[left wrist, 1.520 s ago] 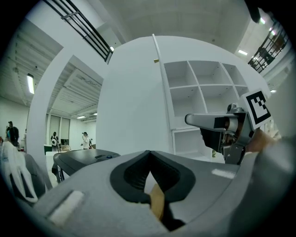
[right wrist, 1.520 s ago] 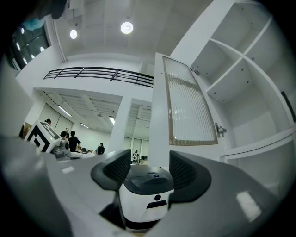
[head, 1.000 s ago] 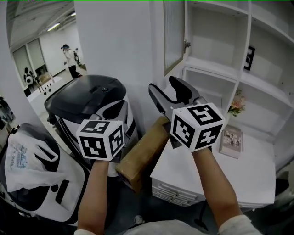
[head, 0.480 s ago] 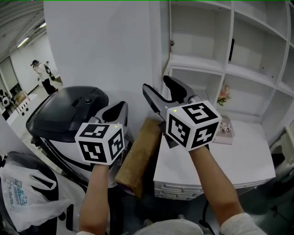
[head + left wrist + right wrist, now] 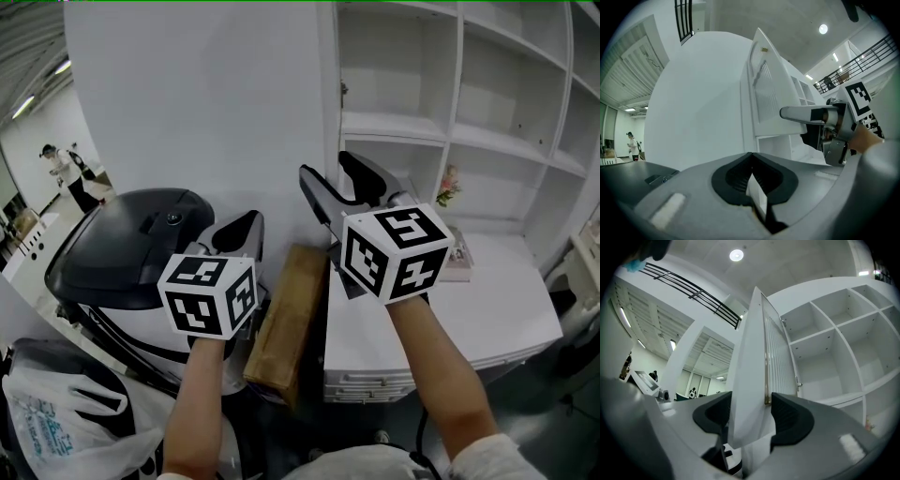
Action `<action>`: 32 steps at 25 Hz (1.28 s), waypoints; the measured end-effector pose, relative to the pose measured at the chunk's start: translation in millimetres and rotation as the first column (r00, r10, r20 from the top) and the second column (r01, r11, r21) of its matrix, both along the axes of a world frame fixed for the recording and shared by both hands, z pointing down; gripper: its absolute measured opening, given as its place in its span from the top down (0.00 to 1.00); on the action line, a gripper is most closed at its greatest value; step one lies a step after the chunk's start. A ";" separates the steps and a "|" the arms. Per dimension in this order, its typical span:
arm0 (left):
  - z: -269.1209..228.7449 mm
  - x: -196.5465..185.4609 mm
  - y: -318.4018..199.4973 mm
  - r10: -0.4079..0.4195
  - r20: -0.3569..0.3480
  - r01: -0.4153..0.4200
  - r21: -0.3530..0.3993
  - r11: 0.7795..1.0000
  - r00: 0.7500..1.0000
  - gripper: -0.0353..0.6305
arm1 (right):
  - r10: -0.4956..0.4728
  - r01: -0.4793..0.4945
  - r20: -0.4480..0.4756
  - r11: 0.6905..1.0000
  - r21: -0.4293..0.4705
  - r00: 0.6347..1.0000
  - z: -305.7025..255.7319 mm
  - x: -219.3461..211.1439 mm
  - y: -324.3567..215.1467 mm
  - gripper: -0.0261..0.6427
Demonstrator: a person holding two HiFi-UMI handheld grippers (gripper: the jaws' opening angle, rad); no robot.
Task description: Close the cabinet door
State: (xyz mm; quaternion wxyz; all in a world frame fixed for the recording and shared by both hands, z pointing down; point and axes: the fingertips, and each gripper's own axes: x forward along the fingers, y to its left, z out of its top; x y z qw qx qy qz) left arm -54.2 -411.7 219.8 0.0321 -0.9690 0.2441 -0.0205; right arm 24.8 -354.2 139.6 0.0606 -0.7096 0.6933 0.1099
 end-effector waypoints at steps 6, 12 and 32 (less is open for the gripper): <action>1.3 0.9 -0.3 0.025 0.003 -0.025 -0.002 1.000 1.000 0.96 | 0.030 -0.030 0.013 1.000 -0.003 0.999 -1.1 3.4 -0.1 0.64; -2.4 4.7 5.0 0.050 0.003 -0.050 0.008 0.999 0.999 0.96 | 0.044 -0.044 0.016 0.999 -0.012 0.999 -0.1 7.3 3.3 0.64; -12.7 22.2 26.4 0.072 -0.006 -0.071 0.041 0.997 0.997 0.96 | 0.031 -0.031 0.048 0.999 -0.009 0.998 -0.4 34.9 31.2 0.69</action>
